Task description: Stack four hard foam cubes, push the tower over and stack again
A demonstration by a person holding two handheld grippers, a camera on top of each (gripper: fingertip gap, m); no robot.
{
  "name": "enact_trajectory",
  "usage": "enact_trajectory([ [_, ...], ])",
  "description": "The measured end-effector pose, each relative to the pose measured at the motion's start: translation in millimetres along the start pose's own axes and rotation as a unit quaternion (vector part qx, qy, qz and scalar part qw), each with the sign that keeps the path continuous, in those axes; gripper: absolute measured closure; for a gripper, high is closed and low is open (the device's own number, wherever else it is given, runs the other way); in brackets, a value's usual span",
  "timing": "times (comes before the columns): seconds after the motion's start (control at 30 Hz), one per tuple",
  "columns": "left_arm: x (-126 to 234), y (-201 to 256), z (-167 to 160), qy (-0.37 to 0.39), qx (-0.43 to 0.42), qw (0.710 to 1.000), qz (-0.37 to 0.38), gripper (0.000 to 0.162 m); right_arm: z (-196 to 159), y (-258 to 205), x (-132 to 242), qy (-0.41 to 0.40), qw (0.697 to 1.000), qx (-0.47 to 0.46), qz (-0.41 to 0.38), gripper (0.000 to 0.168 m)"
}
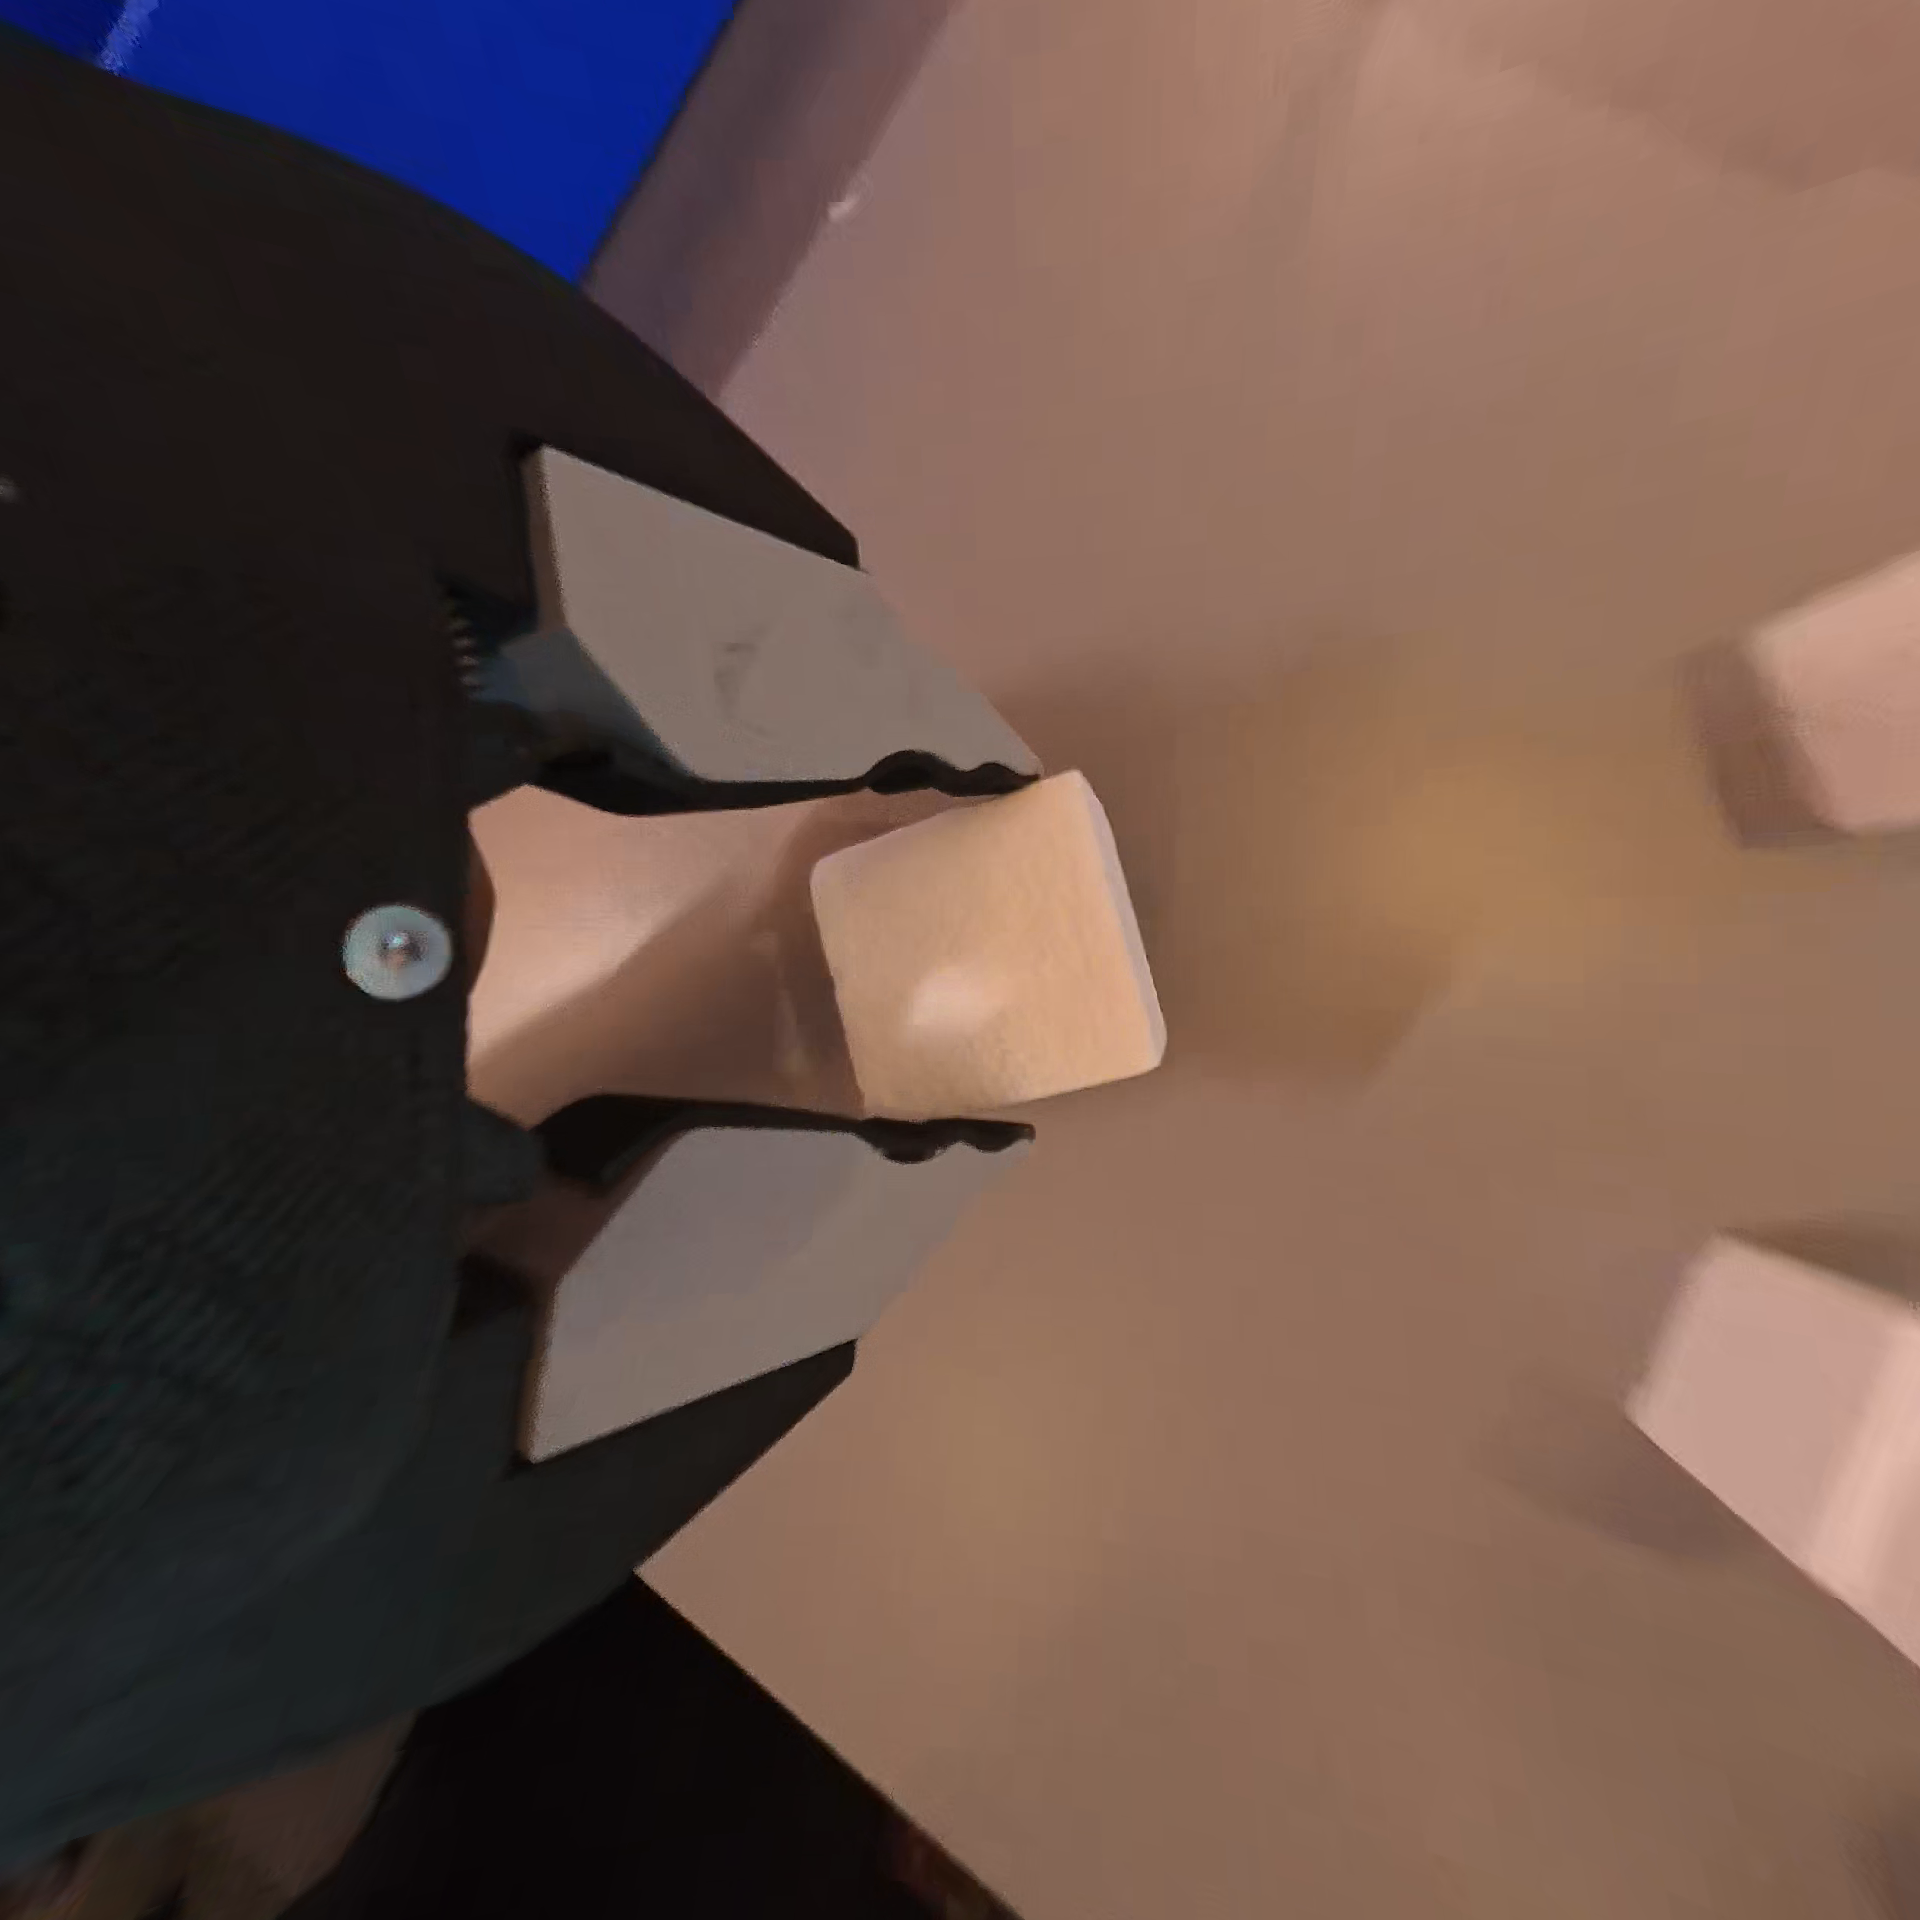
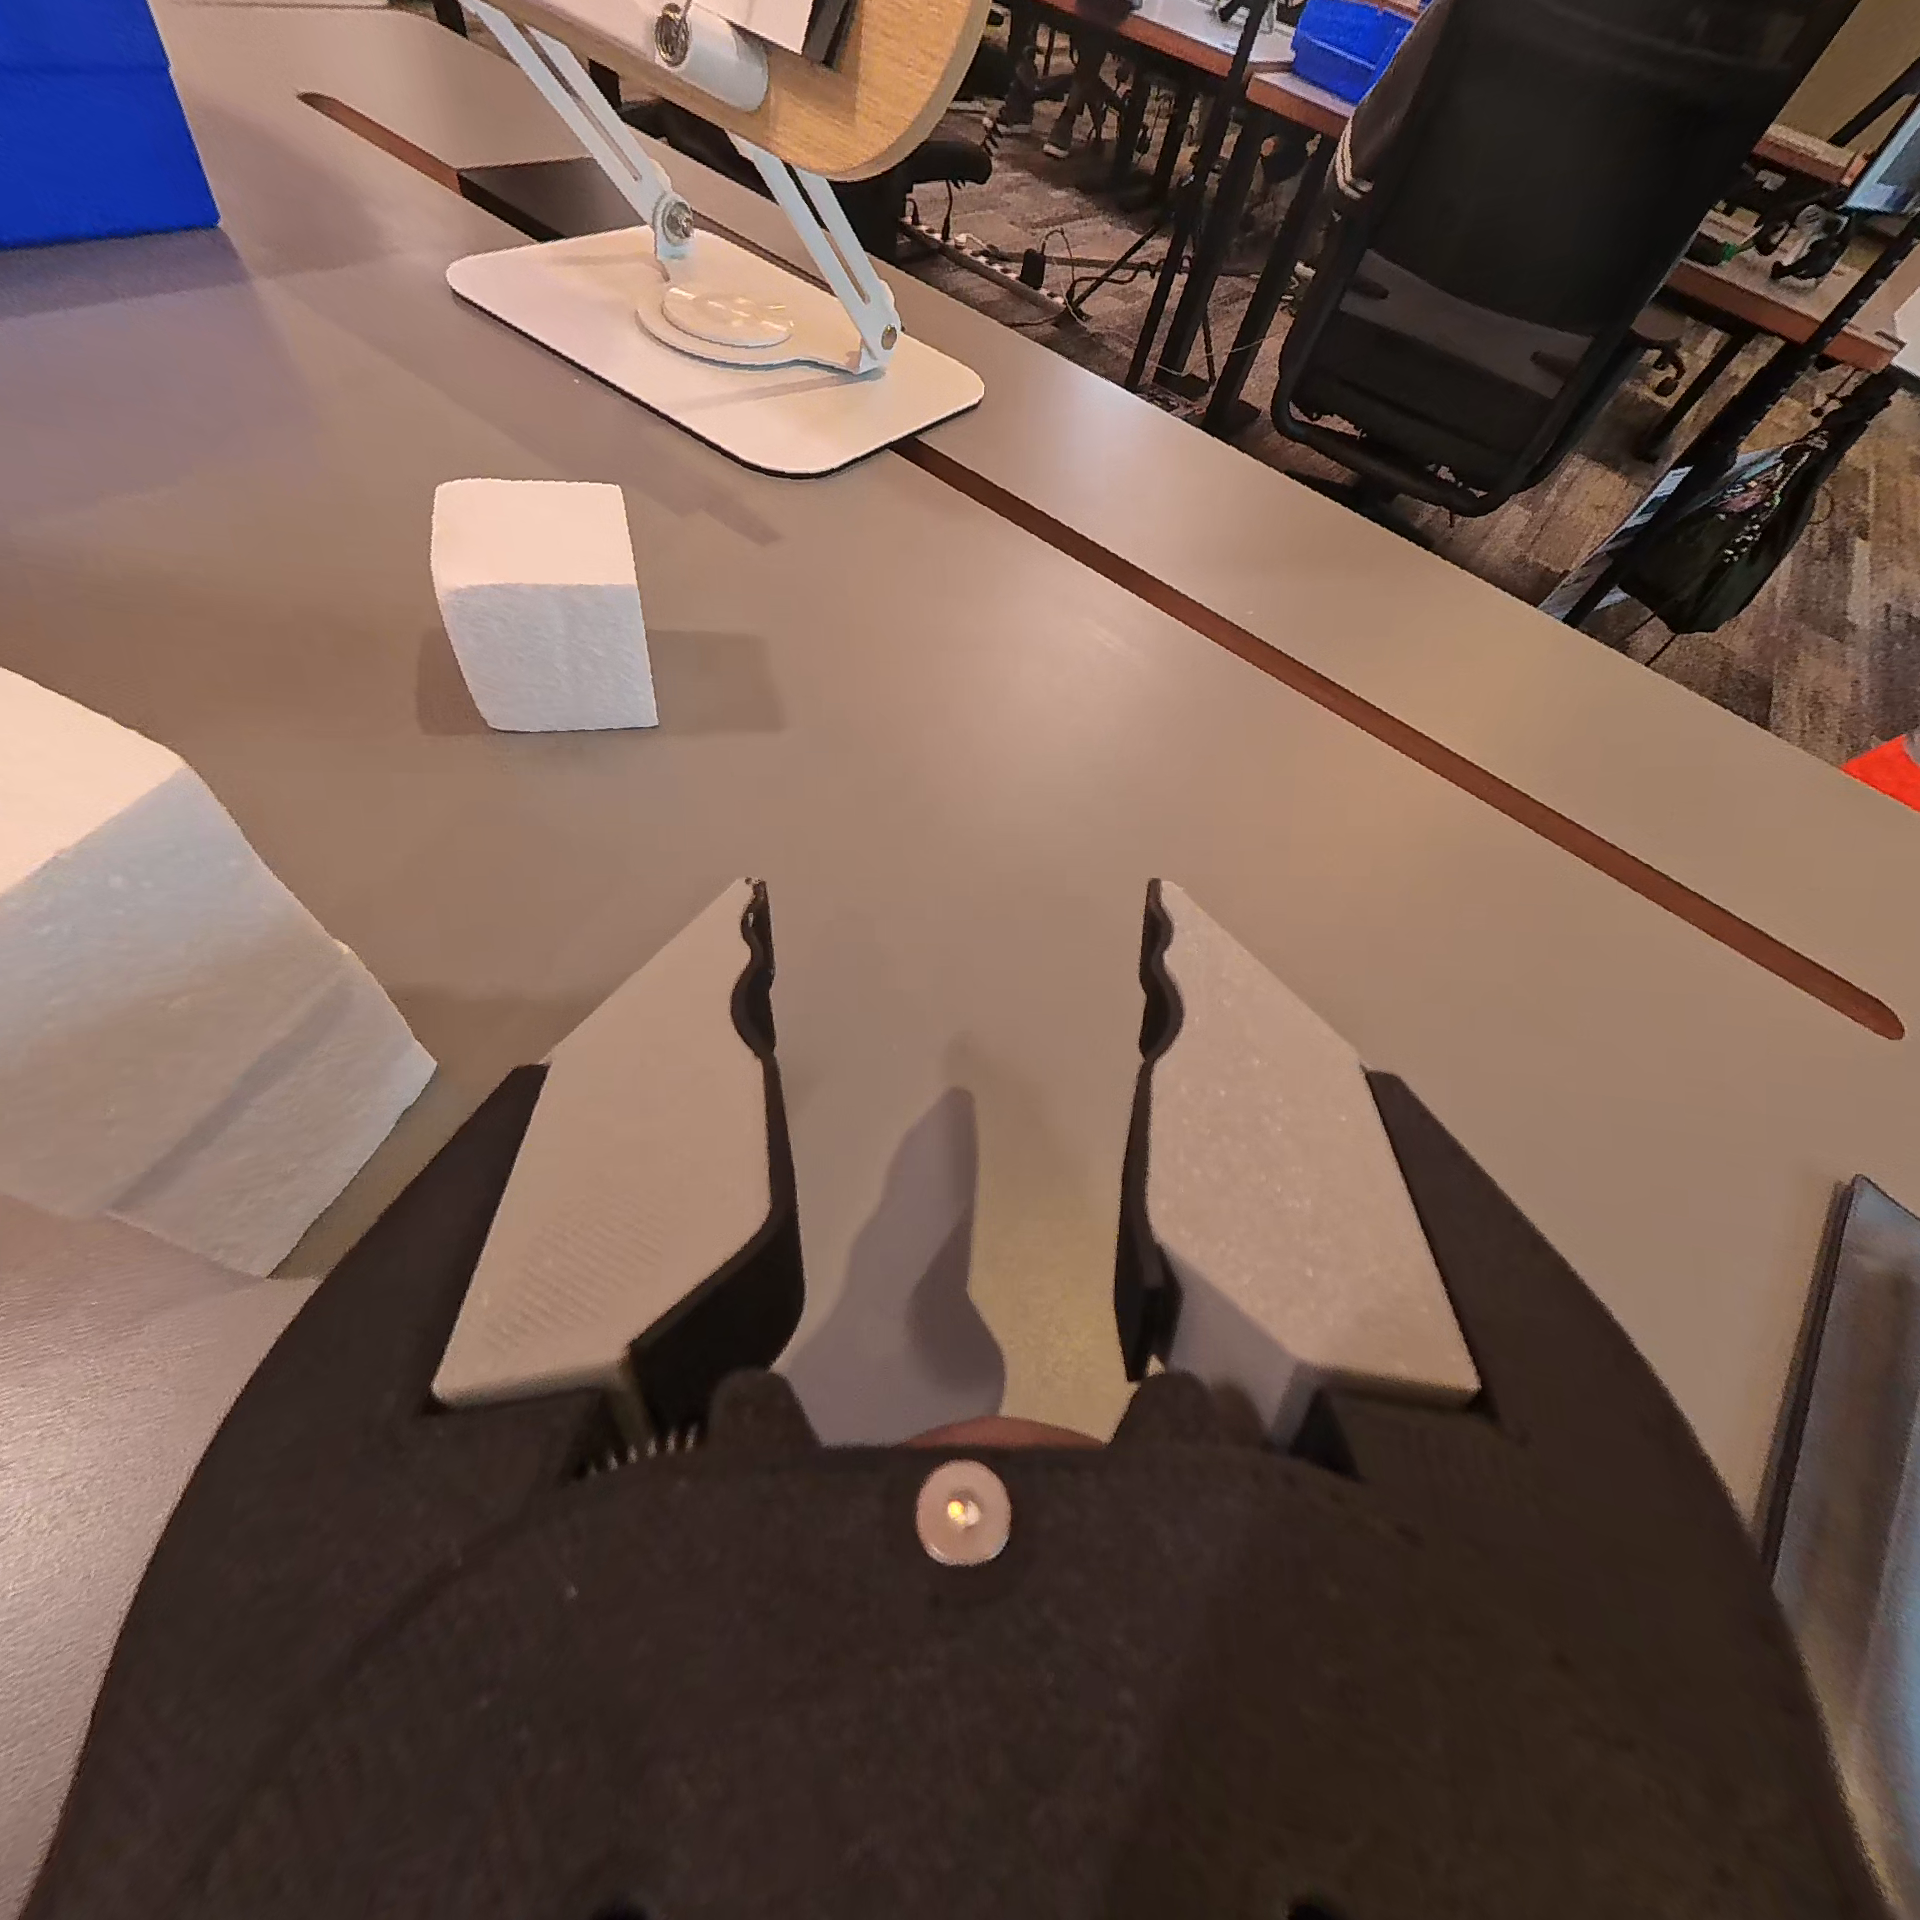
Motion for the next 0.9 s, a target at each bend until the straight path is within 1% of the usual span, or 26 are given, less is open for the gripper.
enact_trajectory([
  [0.1, 9.3, 20.5, 55.7, 0.031, -0.085, 0.996, 0.001, 0.101, -0.3, 1.5, 0.2, 0.000, 1.000, -0.002, -0.001, 0.099],
  [0.17, 13.1, 38.4, 92.0, 0.040, -0.141, 0.989, -0.006, 0.101, -0.7, 2.5, 0.3, 0.000, 1.000, -0.004, -0.002, 0.099],
  [0.23, 12.5, 55.9, 124.0, 0.038, -0.177, 0.983, -0.022, 0.101, -1.1, 3.6, 0.3, -0.001, 1.000, -0.005, -0.002, 0.099],
  [0.3, 7.4, 69.4, 149.0, 0.023, -0.204, 0.978, -0.027, 0.101, -1.3, 4.7, 0.4, 0.000, 1.000, -0.007, -0.002, 0.099],
  [0.37, -0.2, 78.6, 166.7, 0.003, -0.227, 0.974, -0.022, 0.101, -0.9, 5.4, 0.9, 0.001, 1.000, -0.009, -0.002, 0.099],
  [0.43, -8.0, 84.4, 177.9, -0.014, -0.238, 0.971, -0.020, 0.101, -0.1, 6.3, 1.7, 0.003, 1.000, -0.010, -0.002, 0.099],
  [0.53, -13.8, 91.6, 185.7, -0.026, -0.239, 0.970, -0.036, 0.101, 1.9, 6.8, 3.2, 0.008, 1.000, -0.014, -0.001, 0.099],
  [0.73, -15.1, 97.1, 187.0, -0.047, -0.253, 0.966, -0.035, 0.101, 3.1, 4.7, 3.0, 0.008, 1.000, -0.010, 0.004, 0.099],
  [0.9, -13.8, 100.3, 189.0, -0.058, -0.286, 0.956, -0.041, 0.101, 3.9, 4.3, 3.6, 0.009, 1.000, -0.007, 0.003, 0.099],
])
Point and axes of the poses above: each gripper's, where its closed fingertips meet, x back along the fingers, z out of its top, y = z × x across the jaws, the point moved 6 cm from there along x, back along the fingers, and after that the axes turned 4 degrees about -z, right-handed, at the moved point
